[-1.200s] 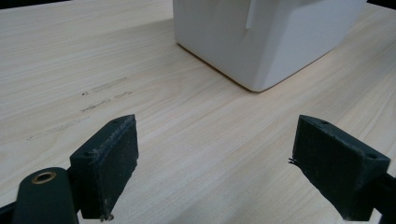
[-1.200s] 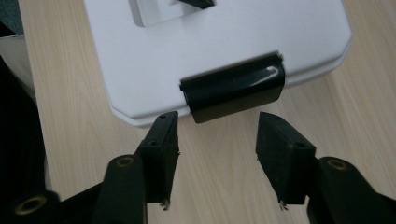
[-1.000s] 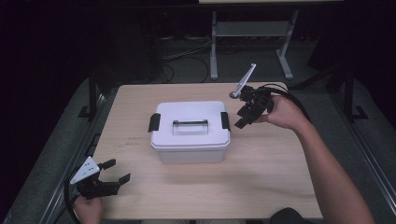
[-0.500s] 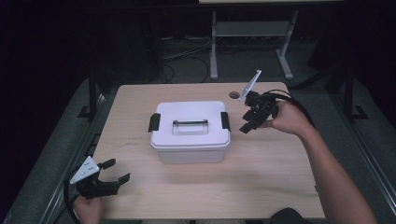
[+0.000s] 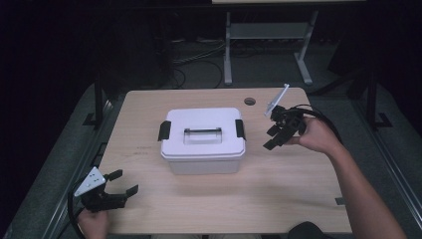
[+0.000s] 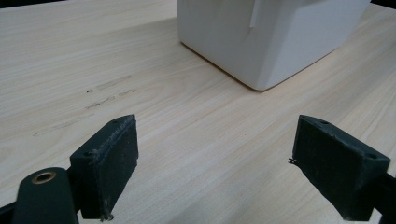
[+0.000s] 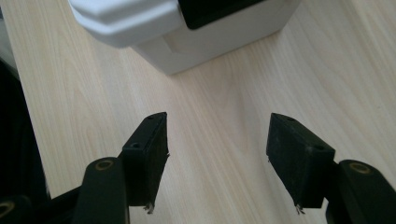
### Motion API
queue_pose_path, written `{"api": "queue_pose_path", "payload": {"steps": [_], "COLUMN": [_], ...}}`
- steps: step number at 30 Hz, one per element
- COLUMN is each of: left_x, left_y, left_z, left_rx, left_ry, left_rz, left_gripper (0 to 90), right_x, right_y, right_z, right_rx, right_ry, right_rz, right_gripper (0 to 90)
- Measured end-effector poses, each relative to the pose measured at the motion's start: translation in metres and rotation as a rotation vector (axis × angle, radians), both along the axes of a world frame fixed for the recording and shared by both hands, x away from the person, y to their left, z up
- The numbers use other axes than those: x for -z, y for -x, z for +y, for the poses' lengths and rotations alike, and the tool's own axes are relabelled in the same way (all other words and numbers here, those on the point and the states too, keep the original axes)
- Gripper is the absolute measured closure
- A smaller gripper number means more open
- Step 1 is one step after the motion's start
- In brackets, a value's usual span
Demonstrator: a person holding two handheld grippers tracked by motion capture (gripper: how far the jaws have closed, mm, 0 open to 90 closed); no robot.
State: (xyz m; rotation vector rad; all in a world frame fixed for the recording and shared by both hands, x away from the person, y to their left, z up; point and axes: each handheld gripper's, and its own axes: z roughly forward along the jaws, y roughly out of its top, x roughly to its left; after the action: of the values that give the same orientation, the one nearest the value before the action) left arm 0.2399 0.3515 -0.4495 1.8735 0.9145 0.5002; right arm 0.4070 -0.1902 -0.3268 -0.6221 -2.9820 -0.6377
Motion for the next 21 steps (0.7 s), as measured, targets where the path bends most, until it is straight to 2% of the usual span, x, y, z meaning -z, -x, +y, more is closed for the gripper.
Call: {"api": "queue_pose_path", "payload": {"steps": [7, 21], "left_x": [0.0, 0.0], "left_y": [0.0, 0.0], "left_z": [0.0, 0.0], "left_rx": [0.0, 0.0], "left_ry": [-0.002, 0.0], "left_rz": [0.001, -0.002], "left_gripper": [13.5, 13.6], "right_x": [0.011, 0.019], "right_y": [0.005, 0.01], "right_z": [-0.01, -0.015], "right_rx": [0.018, 0.021], "right_ry": [-0.004, -0.001], "right_rz": [0.015, 0.021], "right_gripper": [37.6, 37.4]}}
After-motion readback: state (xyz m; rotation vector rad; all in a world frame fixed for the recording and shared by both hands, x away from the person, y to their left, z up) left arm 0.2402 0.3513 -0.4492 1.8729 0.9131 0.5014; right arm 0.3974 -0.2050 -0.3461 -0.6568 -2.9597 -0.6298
